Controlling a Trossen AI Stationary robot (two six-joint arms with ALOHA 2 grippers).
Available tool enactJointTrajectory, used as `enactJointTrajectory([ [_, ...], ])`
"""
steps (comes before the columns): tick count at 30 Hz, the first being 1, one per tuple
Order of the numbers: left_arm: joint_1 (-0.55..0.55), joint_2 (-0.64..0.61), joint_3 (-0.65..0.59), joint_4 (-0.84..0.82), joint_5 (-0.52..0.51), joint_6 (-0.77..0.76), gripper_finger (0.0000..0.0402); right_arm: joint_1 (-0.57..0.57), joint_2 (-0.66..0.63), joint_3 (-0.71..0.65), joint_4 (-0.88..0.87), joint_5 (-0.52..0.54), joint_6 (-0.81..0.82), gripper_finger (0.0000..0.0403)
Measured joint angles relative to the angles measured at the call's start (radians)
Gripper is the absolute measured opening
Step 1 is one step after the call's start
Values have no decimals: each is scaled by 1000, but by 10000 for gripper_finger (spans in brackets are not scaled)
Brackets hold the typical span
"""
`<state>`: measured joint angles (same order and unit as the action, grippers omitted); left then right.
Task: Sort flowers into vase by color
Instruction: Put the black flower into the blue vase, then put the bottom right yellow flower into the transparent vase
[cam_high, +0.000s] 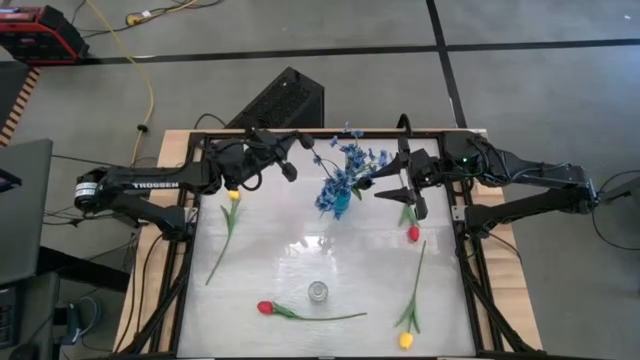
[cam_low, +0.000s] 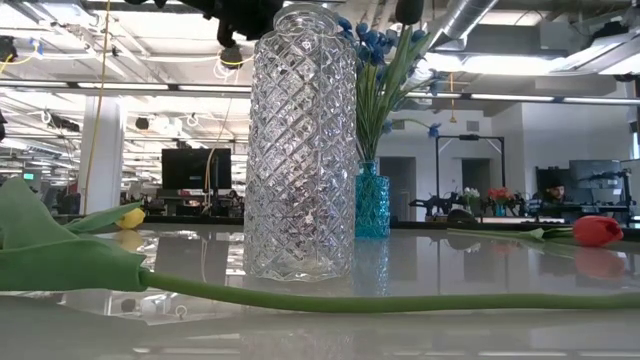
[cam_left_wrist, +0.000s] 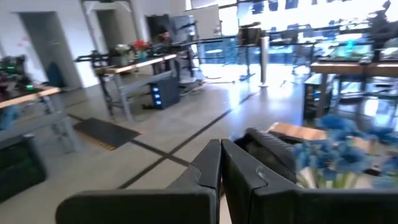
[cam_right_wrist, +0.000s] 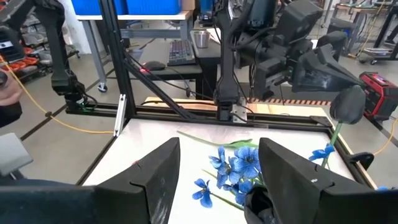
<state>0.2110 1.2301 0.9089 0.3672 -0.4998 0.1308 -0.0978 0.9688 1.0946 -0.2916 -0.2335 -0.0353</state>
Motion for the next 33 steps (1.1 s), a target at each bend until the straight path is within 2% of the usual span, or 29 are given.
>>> enactJointTrajectory([
  [5, -1, 3, 0, -1, 48, -13, 0, 0, 0, 0, 0, 0, -3, 243],
  [10, -4, 61, 0, 1, 77, -14, 0, 0, 0, 0, 0, 0, -15, 243],
  [14, -9, 129, 0, 7, 72, 6, 0, 0, 0, 0, 0, 0, -13, 243],
  [19, -33, 115, 2, 65, 28, 96, 0, 0, 0, 0, -6, 0, -2, 243],
  [22, -40, 84, 2, 7, -12, 125, 0, -1, 0, 0, -12, 0, -2, 243],
  [26, -47, -3, 2, -207, -47, 101, 0, -3, 0, 0, -44, 0, 1, 243],
  [30, -74, -87, -2, -449, -10, 4, 0, 9, 0, 0, -165, -1, 1, 243],
  [33, -124, -131, -53, -488, 7, -48, 0, 19, 6, 0, -311, -3, 0, 243],
])
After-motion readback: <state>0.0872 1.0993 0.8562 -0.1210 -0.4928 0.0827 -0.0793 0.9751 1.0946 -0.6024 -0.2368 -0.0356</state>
